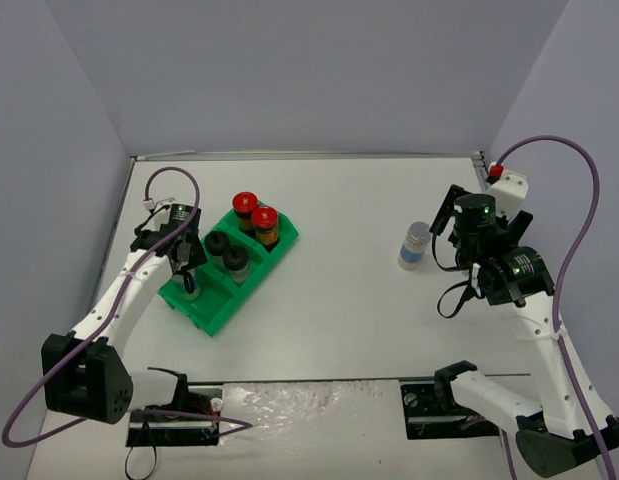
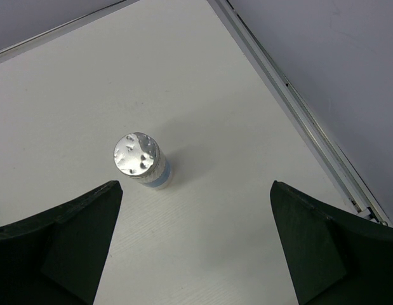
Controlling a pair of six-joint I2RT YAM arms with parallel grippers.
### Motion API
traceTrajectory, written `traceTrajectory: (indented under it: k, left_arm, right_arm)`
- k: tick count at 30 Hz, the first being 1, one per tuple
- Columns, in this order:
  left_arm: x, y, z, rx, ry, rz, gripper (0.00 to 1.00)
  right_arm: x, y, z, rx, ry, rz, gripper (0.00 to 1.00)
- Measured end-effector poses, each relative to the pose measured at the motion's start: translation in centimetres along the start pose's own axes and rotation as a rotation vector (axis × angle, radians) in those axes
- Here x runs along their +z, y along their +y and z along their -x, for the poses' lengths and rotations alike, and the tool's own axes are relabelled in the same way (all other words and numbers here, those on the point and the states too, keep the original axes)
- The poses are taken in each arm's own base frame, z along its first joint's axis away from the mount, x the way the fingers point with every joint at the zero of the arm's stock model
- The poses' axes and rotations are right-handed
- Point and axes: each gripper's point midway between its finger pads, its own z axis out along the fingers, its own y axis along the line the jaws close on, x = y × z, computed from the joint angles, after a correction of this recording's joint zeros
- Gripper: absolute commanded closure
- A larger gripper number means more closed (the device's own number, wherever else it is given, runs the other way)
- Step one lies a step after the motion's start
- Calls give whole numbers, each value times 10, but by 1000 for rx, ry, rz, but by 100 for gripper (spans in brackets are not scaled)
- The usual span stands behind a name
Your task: Organize the condiment bottles
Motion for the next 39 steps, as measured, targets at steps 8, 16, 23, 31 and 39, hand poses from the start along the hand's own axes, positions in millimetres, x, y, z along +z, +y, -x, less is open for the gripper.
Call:
traceTrajectory:
  k: [8, 16, 23, 31, 39]
  left_arm:
    - [0, 6, -2, -4, 4, 28, 75]
    - [0, 6, -3, -15, 7, 35, 27]
    - [0, 9, -4, -13, 10, 48, 12]
    - [-3, 11, -4, -5, 16, 52, 11]
    - [-37, 14, 30, -44, -74, 25, 11]
  right_arm:
    - [0, 1, 0, 1, 3, 7, 0]
    - [0, 1, -1, -4, 3, 7, 0]
    - [0, 2, -1, -10, 5, 12, 0]
    - [0, 3, -1, -11, 8, 17, 0]
    - [0, 3, -2, -11, 9, 20, 0]
